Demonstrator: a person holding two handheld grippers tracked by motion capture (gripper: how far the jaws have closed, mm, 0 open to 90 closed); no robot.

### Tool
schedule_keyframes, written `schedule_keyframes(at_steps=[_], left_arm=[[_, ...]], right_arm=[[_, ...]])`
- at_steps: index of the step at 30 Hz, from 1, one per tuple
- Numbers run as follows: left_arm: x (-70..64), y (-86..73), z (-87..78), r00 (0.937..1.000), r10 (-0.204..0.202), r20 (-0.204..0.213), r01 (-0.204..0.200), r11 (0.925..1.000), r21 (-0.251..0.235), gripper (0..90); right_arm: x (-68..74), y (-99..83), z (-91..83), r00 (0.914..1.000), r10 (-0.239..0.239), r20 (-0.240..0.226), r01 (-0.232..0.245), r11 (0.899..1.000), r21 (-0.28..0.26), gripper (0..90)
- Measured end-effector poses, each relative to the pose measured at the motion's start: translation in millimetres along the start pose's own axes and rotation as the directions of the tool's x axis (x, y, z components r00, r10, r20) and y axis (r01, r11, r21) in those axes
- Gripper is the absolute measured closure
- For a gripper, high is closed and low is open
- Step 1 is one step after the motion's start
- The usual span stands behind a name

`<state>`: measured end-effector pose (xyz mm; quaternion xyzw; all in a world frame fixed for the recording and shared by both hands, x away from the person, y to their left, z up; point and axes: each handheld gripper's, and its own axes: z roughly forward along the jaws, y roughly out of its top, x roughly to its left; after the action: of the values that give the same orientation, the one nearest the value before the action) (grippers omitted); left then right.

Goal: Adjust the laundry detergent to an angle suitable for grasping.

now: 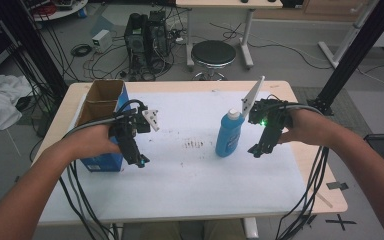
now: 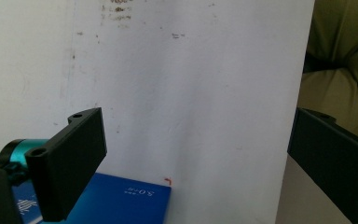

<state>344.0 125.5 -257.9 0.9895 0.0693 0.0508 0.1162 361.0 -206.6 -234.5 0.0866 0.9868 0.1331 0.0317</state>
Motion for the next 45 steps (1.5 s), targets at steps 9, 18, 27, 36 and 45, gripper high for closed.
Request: schedule_keyframes(at_steps=[9,18,27,36,45], left_arm=[[-0.8,-0.2,-0.5,0.9999,-0.011,0.002,0.011,0.9999,-0.008,4.4],[-0.9,2.1,0.1,1.0000,-0.006,0.003,0.006,0.9999,-0.010,4.4],[-2.4,2.4,-0.1,1.0000,-0.007,0.003,0.007,1.0000,-0.005,4.4],[-2.2,3.2,0.2,0.9998,-0.014,-0.013,0.014,0.9998,-0.013,4.4],[6.9,1.3,-0.2,0.9976,-0.059,-0.036,0.057,0.9970,-0.052,4.4]], right_arm=[[0.5,-0.6,-1.7,1.0000,0.002,0.002,-0.002,1.000,-0.001,3.3],[-0.8,-2.1,-1.8,1.0000,-0.004,0.002,0.004,1.000,-0.001,3.3],[0.9,-3.4,-2.8,1.0000,0.006,0.003,-0.006,1.000,0.002,3.3],[1.4,-4.4,-2.6,1.0000,-0.001,0.009,0.001,1.000,0.000,3.3],[3.7,-5.6,-3.4,0.9999,0.002,0.010,-0.002,1.000,0.004,3.3]])
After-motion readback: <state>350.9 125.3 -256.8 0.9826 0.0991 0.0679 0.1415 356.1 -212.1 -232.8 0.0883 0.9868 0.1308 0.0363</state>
